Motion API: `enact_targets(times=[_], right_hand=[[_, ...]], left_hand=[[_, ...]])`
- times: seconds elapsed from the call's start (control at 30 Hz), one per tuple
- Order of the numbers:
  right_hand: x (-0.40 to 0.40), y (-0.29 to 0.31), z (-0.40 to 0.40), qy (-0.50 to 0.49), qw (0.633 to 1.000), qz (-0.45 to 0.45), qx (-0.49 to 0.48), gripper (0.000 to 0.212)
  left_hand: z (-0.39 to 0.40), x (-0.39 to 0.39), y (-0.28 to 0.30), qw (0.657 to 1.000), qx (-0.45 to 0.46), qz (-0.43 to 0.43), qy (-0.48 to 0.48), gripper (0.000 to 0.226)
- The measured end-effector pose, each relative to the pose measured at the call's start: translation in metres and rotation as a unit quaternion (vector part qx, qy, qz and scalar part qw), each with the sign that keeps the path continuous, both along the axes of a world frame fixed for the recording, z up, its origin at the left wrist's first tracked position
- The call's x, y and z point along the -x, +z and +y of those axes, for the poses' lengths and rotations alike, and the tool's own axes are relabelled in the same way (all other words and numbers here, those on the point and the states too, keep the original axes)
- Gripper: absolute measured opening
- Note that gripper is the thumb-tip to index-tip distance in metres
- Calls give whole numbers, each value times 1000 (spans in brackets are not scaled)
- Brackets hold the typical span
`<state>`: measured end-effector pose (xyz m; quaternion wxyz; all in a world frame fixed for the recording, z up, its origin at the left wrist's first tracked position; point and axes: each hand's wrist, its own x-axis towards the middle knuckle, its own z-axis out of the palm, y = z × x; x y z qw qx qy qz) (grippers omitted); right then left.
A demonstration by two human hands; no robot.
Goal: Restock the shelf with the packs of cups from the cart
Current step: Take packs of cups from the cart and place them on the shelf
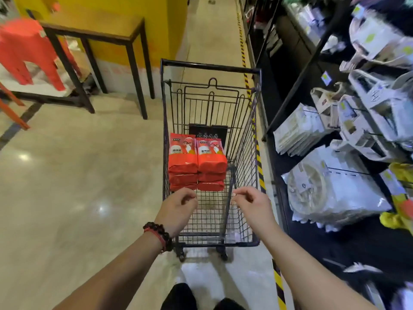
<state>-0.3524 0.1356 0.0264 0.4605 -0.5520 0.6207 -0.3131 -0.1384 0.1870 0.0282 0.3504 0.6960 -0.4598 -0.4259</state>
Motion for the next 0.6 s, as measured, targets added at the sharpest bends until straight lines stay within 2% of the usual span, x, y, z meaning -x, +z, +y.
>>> enact_targets(times=[0.13, 0.4, 0.6], right_hand=[[-9, -13, -36, -26, 999, -4, -22, 27], [-32, -48, -129, -7, 997, -8, -80, 23], [-52, -114, -231, -31, 986, -31, -163, 14]], left_hand=[[-38, -19, -11, 1000, -20, -1, -5, 11], [-111, -36, -38, 997, -76, 15, 30, 13], [-170, -47, -67, 987, -138, 28, 76, 10]])
